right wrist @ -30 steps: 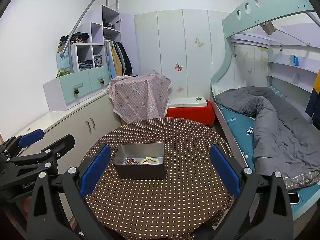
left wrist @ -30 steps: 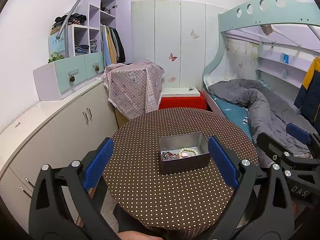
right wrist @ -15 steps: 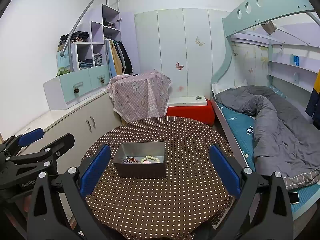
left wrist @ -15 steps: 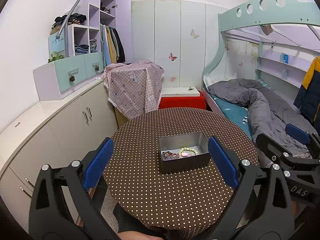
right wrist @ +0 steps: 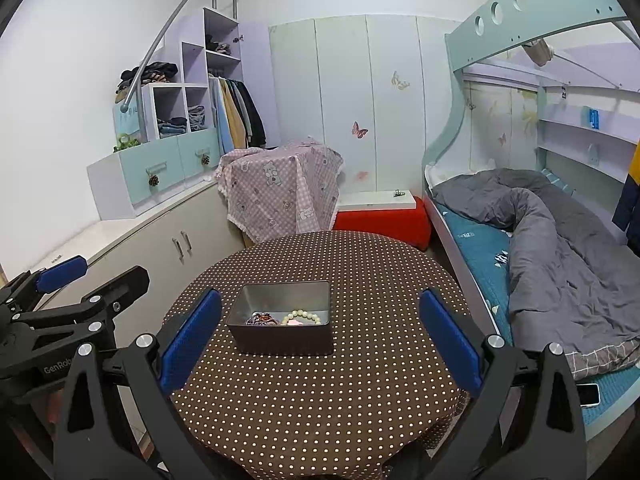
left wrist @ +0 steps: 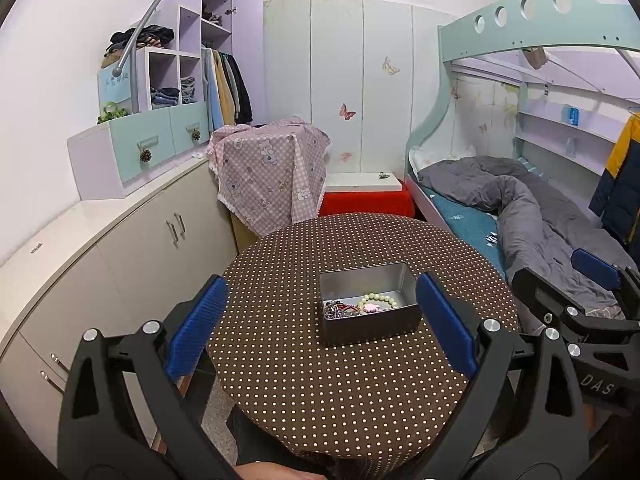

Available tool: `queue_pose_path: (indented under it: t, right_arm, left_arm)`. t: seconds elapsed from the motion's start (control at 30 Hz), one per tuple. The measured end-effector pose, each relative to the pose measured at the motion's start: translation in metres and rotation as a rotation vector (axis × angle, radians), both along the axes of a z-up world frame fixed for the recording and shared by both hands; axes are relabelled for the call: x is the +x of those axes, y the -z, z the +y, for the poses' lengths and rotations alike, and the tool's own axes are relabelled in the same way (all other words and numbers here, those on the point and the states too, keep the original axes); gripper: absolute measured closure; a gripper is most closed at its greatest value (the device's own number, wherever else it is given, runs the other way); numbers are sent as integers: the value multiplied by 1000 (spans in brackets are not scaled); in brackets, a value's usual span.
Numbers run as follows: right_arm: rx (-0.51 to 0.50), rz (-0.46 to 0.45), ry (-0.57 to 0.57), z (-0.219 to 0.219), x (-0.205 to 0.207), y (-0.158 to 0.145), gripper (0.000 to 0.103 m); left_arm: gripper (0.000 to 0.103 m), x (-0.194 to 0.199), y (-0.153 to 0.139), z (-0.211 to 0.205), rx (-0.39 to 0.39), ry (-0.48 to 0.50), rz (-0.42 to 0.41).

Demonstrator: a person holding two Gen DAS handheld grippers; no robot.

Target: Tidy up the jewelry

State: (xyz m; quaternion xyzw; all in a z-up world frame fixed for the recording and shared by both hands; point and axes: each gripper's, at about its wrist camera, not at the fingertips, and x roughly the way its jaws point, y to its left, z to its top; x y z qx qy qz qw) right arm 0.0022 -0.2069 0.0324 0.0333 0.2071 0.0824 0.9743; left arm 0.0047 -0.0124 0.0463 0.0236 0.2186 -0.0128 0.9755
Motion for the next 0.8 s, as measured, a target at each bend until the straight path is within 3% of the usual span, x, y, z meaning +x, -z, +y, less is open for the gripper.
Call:
queue_pose_path:
  t: [0.8]
  right_arm:
    - [2, -12, 0, 3, -2, -1, 8]
  left_arm:
    - [10, -1, -4, 3, -4, -2, -5]
